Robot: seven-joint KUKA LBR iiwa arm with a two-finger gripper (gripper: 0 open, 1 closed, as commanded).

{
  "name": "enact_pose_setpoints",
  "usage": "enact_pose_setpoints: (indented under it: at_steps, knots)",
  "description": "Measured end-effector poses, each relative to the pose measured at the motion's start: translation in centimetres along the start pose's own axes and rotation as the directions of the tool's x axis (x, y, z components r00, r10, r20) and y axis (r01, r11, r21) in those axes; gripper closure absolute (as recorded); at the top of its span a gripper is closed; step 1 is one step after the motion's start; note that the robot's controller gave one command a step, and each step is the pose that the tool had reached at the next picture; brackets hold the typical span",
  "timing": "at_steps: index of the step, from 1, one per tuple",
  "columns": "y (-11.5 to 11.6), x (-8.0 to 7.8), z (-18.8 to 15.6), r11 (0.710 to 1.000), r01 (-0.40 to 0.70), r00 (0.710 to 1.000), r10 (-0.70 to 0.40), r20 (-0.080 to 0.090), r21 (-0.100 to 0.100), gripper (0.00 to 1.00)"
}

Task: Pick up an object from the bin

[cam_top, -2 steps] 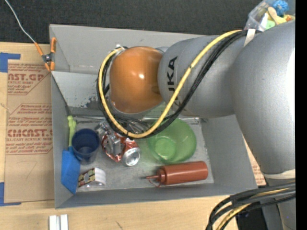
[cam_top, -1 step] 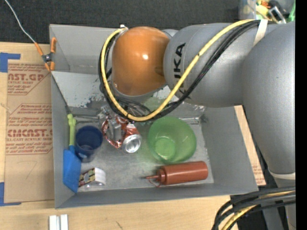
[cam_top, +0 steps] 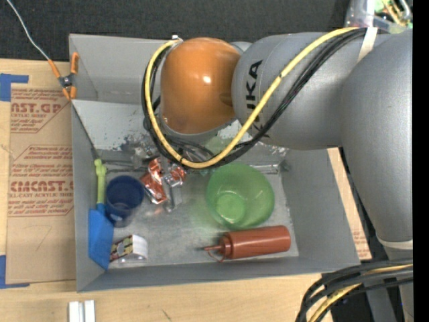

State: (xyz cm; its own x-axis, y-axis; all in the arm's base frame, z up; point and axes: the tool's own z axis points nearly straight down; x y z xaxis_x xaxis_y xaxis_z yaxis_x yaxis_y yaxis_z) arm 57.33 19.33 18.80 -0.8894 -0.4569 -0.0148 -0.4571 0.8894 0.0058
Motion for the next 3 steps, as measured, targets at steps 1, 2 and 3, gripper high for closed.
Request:
enact_pose_setpoints:
  at_steps: [1, 2, 3]
  knots:
    - [0.0, 0.0, 0.0, 1.0, 0.0, 1.0, 0.0, 0.0, 0.0, 0.0]
    - [-1.0, 2.0, 11.4, 0.966, 0.258, 0.966, -0.258, 0.002, -0.001, 1.0]
    - [-1.0, 2.0, 11.4, 0.966, 0.258, 0.966, -0.258, 0.002, -0.002, 0.0]
